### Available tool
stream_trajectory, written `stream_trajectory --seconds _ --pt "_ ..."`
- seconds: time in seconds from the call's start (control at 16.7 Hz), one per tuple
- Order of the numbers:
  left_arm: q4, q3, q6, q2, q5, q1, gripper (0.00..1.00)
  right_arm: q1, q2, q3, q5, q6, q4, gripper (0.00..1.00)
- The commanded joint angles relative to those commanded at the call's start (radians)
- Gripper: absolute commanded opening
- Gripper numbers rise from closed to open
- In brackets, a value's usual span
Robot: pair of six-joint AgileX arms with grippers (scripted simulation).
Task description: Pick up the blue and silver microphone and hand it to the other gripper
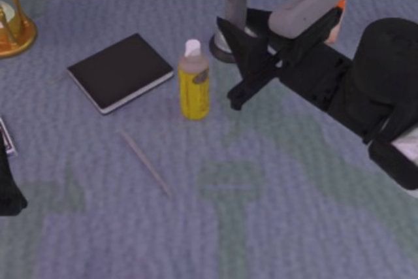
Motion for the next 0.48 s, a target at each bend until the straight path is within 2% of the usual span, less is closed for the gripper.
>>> stream_trajectory --seconds 0.48 --pt "0.0 0.0 0.0 0.0 0.0 0.0 1.0 0.0 0.0 0.0 0.0 0.0 0.0 0.0"
